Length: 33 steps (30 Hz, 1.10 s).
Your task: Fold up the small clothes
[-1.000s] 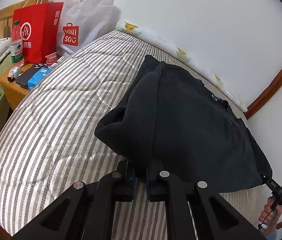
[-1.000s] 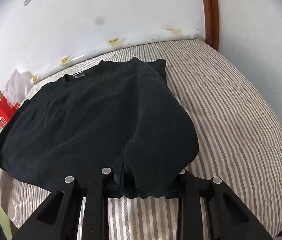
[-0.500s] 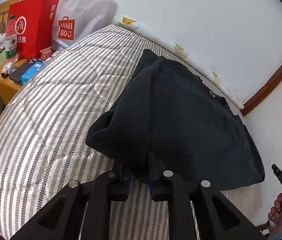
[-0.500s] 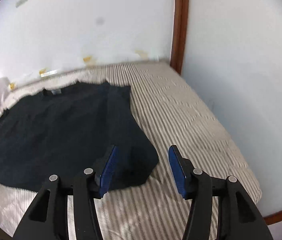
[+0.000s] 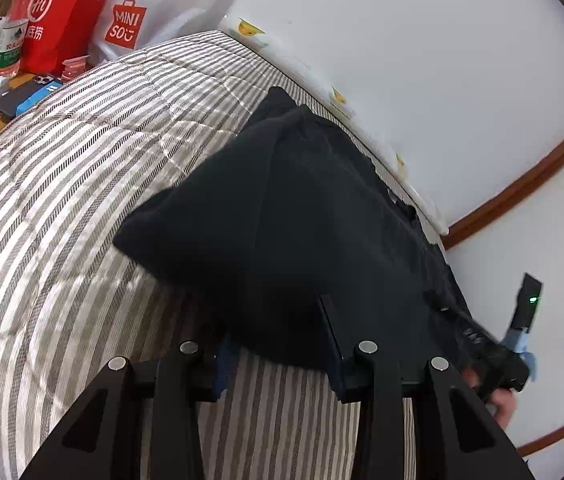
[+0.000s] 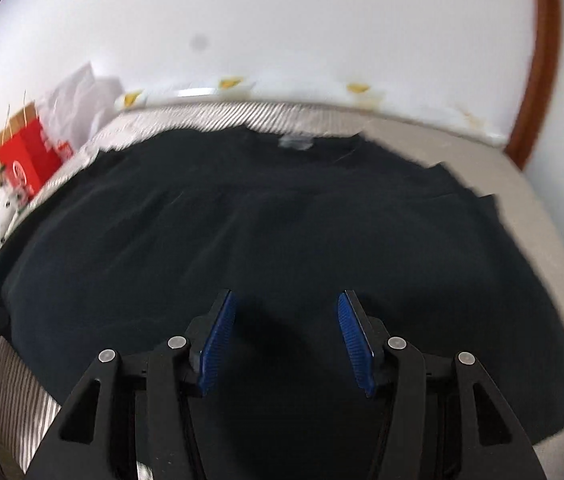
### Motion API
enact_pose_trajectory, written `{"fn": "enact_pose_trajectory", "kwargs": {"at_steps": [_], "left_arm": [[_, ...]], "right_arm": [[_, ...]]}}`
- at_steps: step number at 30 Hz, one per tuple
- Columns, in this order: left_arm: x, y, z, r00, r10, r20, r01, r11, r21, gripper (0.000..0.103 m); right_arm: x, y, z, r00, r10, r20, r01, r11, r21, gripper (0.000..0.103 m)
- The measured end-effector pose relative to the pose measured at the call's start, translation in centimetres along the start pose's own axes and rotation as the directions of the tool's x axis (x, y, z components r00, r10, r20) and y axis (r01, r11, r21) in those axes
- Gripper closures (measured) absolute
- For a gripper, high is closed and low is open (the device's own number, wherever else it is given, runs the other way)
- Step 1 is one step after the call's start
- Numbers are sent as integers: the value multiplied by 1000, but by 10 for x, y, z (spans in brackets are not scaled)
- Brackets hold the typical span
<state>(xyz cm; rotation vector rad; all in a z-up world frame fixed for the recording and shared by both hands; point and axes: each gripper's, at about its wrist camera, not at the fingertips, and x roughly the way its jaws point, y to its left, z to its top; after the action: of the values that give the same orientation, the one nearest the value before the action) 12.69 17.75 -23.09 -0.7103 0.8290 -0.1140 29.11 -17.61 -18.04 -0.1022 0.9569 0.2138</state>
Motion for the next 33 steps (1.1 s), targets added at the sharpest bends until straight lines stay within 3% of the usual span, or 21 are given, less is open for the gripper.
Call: {"fn": "enact_pose_trajectory", "kwargs": {"at_steps": [13, 25, 33], "left_arm": [[7, 0, 10, 1000, 1, 32, -1, 1000, -7, 68], [9, -3, 12, 998, 30, 63, -29, 999, -24, 68], [10, -14, 13, 990, 117, 78, -117, 993, -13, 67]], "right_arm": [[41, 18, 22, 995, -84, -44, 84, 996, -21, 50], [-20, 25, -49, 999, -44, 3, 44, 995, -95, 50], [-45, 28, -76, 999, -37, 24, 39, 994, -98, 50]]}}
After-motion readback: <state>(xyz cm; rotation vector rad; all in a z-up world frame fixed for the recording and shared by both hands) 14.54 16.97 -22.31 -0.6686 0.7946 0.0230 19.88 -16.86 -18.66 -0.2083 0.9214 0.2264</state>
